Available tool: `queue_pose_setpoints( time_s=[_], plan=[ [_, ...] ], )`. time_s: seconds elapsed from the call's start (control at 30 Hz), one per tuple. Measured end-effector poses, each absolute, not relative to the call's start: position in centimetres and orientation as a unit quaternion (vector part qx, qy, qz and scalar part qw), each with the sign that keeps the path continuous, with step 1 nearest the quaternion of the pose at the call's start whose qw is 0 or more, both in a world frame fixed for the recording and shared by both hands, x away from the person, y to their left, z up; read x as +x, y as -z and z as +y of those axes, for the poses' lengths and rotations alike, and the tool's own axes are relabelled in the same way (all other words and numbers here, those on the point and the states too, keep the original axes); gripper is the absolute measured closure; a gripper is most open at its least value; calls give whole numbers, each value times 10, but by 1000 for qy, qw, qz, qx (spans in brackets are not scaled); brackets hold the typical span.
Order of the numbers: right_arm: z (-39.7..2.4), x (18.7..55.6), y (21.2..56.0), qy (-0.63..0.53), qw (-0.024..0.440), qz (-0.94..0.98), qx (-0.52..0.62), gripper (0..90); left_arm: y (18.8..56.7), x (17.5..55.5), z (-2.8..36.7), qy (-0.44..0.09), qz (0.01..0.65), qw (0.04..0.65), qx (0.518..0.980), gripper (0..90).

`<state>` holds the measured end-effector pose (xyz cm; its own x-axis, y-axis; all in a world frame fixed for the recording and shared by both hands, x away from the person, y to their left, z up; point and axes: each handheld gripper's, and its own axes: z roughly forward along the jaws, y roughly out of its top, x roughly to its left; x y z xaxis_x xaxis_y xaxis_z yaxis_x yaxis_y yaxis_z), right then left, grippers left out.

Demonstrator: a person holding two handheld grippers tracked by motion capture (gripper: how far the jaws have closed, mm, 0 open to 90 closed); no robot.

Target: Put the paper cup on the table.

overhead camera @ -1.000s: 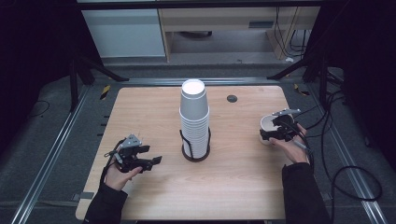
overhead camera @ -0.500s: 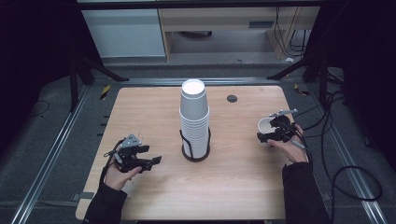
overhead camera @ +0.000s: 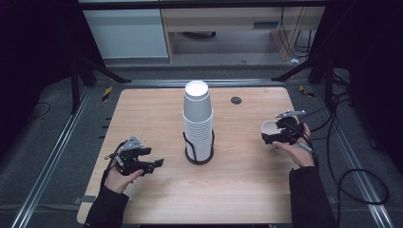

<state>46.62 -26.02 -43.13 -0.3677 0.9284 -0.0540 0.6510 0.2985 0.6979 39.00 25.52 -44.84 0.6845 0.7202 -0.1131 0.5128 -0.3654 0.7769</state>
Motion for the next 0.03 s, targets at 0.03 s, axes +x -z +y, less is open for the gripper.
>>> queue_pose_setpoints(
  time_s=[0.03],
  plan=[
    [-261,465,429,-301,236,770,511,8,449,390,255,-124,377,418,817,241]
  ],
)
